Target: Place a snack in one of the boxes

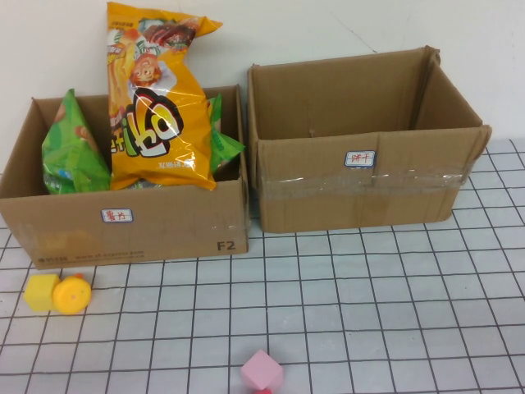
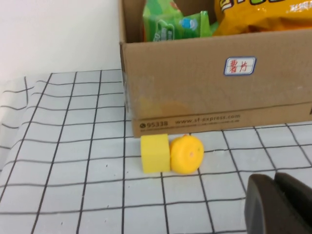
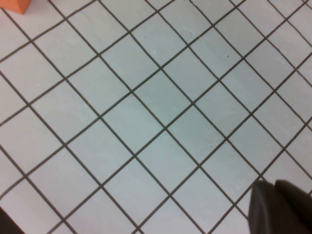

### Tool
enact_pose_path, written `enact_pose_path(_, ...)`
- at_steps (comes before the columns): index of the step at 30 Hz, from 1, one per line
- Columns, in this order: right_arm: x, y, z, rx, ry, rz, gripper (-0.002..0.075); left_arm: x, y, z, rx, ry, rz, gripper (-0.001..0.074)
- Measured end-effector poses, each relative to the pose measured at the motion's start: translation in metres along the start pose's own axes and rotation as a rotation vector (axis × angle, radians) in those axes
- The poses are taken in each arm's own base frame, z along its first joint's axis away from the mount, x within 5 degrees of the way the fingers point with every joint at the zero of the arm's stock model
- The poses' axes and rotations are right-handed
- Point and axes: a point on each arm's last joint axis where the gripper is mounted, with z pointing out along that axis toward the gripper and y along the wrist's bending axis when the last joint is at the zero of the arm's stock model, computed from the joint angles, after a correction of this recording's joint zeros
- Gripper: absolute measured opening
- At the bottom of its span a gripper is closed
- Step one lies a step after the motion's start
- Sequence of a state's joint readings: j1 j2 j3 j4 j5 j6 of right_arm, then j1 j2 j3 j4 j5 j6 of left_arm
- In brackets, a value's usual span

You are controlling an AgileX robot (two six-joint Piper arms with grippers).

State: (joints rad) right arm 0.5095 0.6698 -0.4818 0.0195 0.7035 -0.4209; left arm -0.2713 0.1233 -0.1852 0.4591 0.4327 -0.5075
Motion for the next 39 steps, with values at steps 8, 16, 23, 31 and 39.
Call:
enact_pose_path(8,0.0,0.0,0.0,0.0,0.0,0.0,0.0,0.035,0.001,0.006,-0.042,-0.016,0.008,-0.0001)
enact_pose_path(16,0.0,0.0,0.0,0.0,0.0,0.001,0.0,0.057,-0.001,0.013,-0.039,0.038,-0.068,-0.0001)
enact_pose_path(23,0.0,0.0,0.0,0.0,0.0,0.001,0.0,0.057,-0.002,0.012,-0.029,0.042,-0.028,-0.0001)
enact_pose_path(31,0.0,0.0,0.0,0.0,0.0,0.001,0.0,0.057,-0.006,0.01,0.02,0.024,-0.054,-0.0001)
enact_pose_path(39,0.0,0.0,0.0,0.0,0.0,0.001,0.0,0.057,-0.007,0.01,0.031,0.024,0.02,-0.0001)
